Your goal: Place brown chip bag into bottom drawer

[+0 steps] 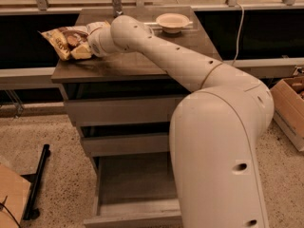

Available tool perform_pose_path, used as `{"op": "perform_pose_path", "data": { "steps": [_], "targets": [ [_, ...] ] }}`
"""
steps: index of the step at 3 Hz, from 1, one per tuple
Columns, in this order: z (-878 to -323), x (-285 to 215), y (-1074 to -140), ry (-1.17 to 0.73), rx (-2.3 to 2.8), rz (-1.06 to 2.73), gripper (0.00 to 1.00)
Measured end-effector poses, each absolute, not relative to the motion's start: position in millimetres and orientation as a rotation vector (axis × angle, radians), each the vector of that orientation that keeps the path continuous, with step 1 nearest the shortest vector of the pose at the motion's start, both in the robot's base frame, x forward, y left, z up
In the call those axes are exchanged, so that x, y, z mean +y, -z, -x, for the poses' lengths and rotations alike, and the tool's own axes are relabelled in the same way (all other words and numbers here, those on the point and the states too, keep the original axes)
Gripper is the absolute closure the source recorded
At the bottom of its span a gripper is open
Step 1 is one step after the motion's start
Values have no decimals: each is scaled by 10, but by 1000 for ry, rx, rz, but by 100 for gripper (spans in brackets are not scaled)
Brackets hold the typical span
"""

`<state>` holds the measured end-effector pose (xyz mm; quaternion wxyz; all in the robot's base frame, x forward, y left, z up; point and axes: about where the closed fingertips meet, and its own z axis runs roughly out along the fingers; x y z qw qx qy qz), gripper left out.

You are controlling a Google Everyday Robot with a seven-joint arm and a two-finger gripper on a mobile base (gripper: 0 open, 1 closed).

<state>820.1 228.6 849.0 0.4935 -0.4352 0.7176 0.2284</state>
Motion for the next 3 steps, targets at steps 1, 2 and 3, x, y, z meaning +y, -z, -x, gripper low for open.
{"op": "perform_pose_path", "data": {
  "steps": [1, 2, 3],
  "targets": [
    [-8092, 2156, -8745, -464, 1721, 1079, 0],
    [-8031, 2085, -9015, -369, 1685, 1120, 0],
    [-8059, 2076, -9070, -346, 1673, 1133, 0]
  ]
}}
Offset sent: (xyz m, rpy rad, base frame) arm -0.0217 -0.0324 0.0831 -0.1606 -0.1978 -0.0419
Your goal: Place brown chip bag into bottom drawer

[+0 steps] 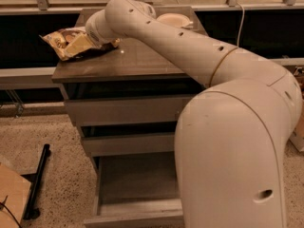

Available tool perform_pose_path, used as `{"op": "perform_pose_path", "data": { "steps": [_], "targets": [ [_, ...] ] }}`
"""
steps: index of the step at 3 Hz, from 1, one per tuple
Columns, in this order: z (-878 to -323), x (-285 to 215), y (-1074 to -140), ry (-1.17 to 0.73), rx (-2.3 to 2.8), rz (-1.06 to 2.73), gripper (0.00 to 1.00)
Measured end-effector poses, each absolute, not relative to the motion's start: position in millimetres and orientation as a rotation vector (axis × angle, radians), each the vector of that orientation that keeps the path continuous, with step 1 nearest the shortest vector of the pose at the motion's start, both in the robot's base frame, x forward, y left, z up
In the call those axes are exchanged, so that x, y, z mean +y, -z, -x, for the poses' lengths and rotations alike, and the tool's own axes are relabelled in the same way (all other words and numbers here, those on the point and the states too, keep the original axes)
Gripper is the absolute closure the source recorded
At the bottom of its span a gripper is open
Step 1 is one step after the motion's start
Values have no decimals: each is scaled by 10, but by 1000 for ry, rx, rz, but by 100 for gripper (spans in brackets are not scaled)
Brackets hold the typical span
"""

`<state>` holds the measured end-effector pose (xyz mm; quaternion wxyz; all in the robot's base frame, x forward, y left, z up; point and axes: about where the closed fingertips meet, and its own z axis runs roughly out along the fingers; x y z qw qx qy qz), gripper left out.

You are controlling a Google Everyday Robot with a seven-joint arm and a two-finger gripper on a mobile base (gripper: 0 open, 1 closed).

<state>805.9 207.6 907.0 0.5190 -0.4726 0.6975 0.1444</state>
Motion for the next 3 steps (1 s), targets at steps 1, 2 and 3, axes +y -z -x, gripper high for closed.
{"op": "perform_pose_path", "data": {
  "steps": [1, 2, 3],
  "targets": [
    [-8182, 2141, -8959, -373, 1674, 1144, 0],
    [-8341, 2209, -8775, -404, 1691, 1145, 0],
    [-8437, 2267, -8659, -405, 1703, 1157, 18]
  ]
}}
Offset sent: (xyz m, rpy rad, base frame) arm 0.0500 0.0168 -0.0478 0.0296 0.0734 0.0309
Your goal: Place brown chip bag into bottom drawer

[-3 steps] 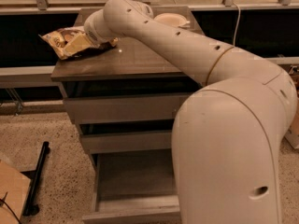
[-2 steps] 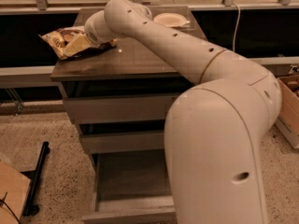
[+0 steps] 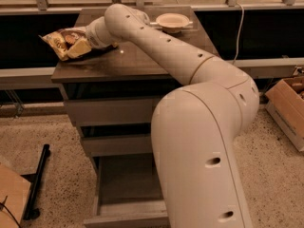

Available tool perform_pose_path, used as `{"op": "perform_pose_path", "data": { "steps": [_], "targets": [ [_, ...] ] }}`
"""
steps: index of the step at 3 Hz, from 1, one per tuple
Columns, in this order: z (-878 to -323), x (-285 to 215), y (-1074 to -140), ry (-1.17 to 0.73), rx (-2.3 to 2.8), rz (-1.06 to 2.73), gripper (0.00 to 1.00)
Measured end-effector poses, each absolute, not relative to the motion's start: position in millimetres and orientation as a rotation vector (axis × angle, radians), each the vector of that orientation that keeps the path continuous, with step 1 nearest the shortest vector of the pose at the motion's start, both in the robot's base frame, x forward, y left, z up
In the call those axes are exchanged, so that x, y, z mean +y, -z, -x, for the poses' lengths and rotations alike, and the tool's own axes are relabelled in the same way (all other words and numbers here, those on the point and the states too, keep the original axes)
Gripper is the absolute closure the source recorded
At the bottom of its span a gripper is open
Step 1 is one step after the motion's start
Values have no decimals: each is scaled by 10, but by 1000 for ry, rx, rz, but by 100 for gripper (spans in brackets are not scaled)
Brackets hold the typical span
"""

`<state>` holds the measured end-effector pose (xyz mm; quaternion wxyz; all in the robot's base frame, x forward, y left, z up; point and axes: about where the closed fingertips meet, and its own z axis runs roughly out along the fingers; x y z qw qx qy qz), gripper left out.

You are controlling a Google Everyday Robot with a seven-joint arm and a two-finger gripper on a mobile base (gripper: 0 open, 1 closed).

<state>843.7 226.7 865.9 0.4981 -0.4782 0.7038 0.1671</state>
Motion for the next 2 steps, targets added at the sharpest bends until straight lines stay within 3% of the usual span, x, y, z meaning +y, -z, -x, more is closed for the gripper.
{"op": "perform_pose_path", "data": {
  "steps": [2],
  "targets": [
    [-8383, 2305, -8703, -339, 1694, 1185, 65]
  ]
}}
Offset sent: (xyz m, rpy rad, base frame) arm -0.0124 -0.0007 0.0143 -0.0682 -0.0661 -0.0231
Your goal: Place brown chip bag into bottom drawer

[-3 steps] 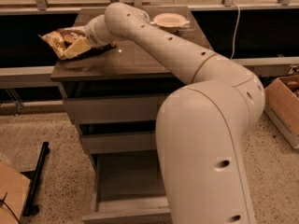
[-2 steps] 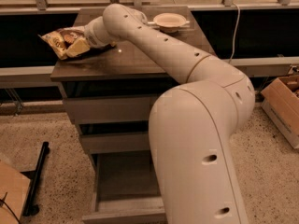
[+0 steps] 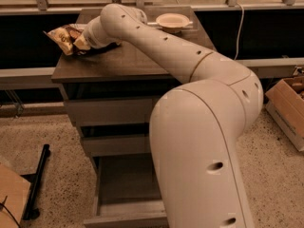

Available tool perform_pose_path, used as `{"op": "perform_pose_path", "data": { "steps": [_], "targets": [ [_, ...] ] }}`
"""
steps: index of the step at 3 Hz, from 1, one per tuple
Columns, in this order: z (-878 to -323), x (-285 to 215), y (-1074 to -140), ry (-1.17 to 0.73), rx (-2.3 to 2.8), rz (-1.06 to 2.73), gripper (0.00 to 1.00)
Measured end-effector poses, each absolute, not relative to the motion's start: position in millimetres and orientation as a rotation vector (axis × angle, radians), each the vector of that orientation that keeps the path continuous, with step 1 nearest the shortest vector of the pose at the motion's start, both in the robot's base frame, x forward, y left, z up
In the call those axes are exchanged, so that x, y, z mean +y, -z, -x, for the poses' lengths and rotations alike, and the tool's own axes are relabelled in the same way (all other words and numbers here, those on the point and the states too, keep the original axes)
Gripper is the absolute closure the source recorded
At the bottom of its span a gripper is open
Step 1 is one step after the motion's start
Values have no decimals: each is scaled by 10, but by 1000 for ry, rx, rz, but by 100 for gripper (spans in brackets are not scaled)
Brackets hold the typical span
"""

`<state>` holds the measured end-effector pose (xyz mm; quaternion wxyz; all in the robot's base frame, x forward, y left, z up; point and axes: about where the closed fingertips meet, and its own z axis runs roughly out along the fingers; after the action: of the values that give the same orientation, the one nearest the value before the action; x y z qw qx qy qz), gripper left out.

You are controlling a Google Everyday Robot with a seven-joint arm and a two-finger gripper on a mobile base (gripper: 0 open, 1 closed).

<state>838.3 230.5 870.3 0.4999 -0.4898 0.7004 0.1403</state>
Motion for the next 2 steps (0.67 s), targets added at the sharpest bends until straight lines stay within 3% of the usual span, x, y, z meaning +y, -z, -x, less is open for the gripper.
{"op": "perform_pose_path", "data": {
  "steps": [1, 2],
  "targets": [
    [-8276, 2256, -8806, -304, 1683, 1174, 88],
    [-8126, 2153, -8862, -300, 1691, 1138, 100]
  ]
}}
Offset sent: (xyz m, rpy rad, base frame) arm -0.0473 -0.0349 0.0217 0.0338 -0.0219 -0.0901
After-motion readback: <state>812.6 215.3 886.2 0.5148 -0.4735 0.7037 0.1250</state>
